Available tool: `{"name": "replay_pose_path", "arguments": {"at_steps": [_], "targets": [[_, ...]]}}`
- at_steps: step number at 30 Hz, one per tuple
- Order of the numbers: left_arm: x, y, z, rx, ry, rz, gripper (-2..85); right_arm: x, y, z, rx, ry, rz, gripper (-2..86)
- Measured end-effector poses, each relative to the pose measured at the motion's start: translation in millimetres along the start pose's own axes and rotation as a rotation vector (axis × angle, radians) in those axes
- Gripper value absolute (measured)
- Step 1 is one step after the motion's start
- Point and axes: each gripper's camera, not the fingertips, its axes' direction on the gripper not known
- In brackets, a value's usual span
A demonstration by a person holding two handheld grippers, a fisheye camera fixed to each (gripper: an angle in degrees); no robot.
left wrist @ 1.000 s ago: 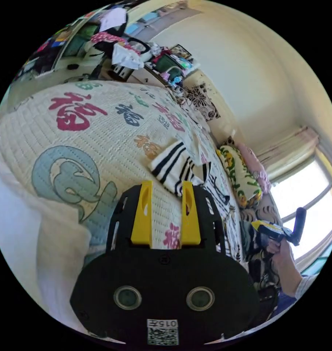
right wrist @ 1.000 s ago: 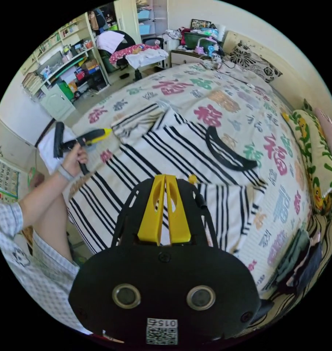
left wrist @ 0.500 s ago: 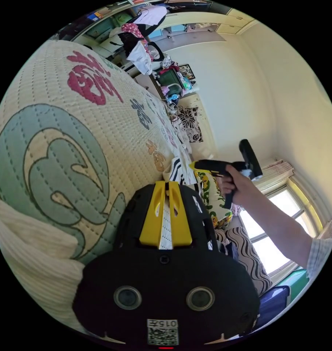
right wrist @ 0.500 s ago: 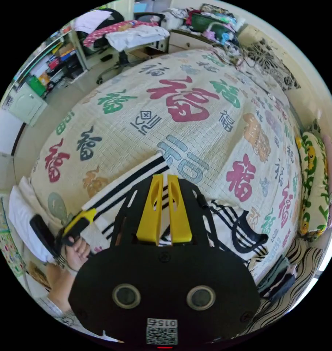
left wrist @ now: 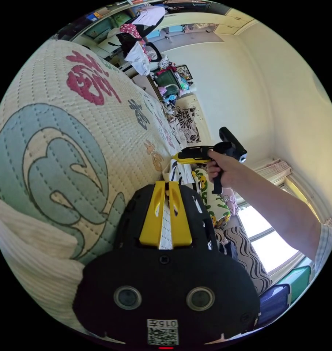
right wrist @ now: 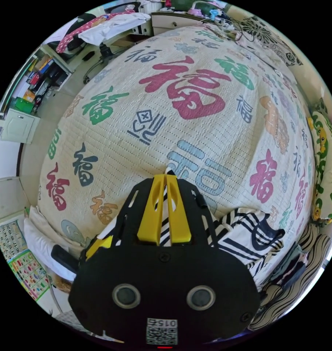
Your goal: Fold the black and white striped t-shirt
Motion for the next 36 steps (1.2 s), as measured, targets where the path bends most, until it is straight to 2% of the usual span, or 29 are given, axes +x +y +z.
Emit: {"name": "replay_pose_path", "arguments": {"at_steps": [4,7,9,13,19,21,24,29,33,36], "targets": [[5.8,-2.0,-4.2,-0.003,-0.017,-0.009,-0.4,13.5,12.3,-26.5,0.072,-0.045,-0.026,-0.8],[43.2,-1.0,-24.2,0.028,-0.019,0.160,-0.5,27.5,26.2,-48.0,0.138,-0.145,-0.076,-0.9],[85.8,5.3,-34.5,0.034,-0.112,0.352,-0.5,39.2,37.3,-59.9,0.175,-0.225,-0.118,-0.9],[141.6,16.6,-36.9,0.050,-0.224,0.572,-0.5,82.8,77.0,-88.0,0.290,-0.340,-0.204,-0.9],[217.0,46.6,-15.8,-0.034,-0.233,0.842,-0.2,201.2,172.4,-93.8,0.466,-0.592,-0.046,-0.9],[236.4,67.0,4.2,-0.131,-0.220,0.932,0.0,237.1,207.9,-79.1,0.479,-0.608,0.025,-0.8],[244.8,90.8,37.1,-0.310,-0.225,0.979,0.7,285.9,262.6,-42.0,0.421,-0.560,0.154,-0.5],[252.7,105.3,69.9,-0.514,-0.262,0.979,4.1,336.8,318.4,13.3,0.279,-0.481,0.286,-0.2],[277.0,77.6,59.2,-0.491,-0.189,0.929,5.9,353.9,325.6,16.9,0.250,-0.374,0.279,0.0],[289.5,42.1,52.1,-0.404,-0.160,0.813,6.0,348.2,318.0,0.1,0.319,-0.312,0.145,0.0]]}}
